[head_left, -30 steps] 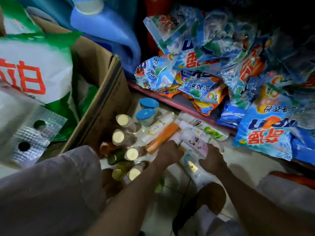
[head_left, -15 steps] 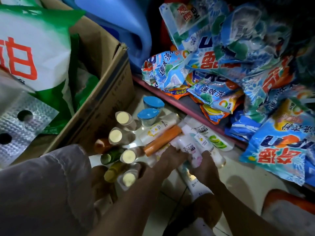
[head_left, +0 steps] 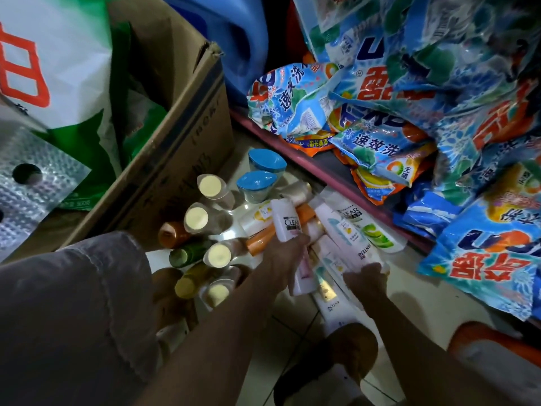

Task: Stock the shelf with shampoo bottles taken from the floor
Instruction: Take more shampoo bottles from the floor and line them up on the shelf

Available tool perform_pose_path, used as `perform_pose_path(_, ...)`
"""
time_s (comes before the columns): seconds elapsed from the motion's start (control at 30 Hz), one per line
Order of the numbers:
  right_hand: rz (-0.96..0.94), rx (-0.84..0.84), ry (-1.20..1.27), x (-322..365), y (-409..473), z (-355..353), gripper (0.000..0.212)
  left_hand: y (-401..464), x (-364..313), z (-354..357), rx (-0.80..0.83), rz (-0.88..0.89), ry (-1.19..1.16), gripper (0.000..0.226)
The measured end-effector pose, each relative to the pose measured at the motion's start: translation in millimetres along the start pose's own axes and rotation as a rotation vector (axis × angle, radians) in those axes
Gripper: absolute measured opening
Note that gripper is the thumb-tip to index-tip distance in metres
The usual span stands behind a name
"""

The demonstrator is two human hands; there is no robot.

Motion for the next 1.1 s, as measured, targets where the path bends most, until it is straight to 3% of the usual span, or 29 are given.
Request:
perform_pose_path(0.13,-0.034,0.182,-0.221,-31.4,-4.4,26.1,0.08,-1.1,11.6,-0.3,0.013,-0.083,-0.015,0.019)
perform_pose_path(0.2,-0.084,0.148,-0.314,-34.3,-3.8,33.4,0.085,-0.6,15.6,0.9,0.019,-0.08,-0.013,0.016)
perform_pose_path(0.33,-0.162,-0.001,-0.502,-31.4,0.4,22.6,0.077,1.6,20.1,2.8,0.034,-0.066,0.01,0.014)
perform_pose_path(0.63,-0.326,0.2,-0.348,-25.8,-22.9,5.5,0.074,-21.5,-2.0,-4.3,0.064,0.04,0.21,0.015)
perform_pose_path(0.73,-0.326,0.189,-0.225,-9.0,-43.5,-24.0,0.057,-46.6,-10.9,-11.2,0.068,-0.02,0.226,0.033)
perform_pose_path(0.8,-0.333,0.179,-0.24,6.3,-64.4,-44.0,0.049,-66.9,-18.5,-13.0,0.093,-0.041,0.204,0.03)
perform_pose_path(0.97,-0.495,0.118,-0.2,31.5,-139.3,-102.2,0.03,-125.0,-36.2,-11.7,0.229,-0.028,0.173,0.035)
perform_pose_path(1.1,-0.687,-0.085,-0.233,43.5,-210.4,-159.5,0.032,-176.9,-51.3,-5.0,0.383,0.055,0.267,0.029)
Point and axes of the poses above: each hand's wrist, its own y-axis towards the middle knuckle, its own z-axis out of the palm, x = y × z, the point moved 8 cm from there along y, towards the middle knuckle, and after that the axes turned 9 degrees about -y, right-handed, at the moved point
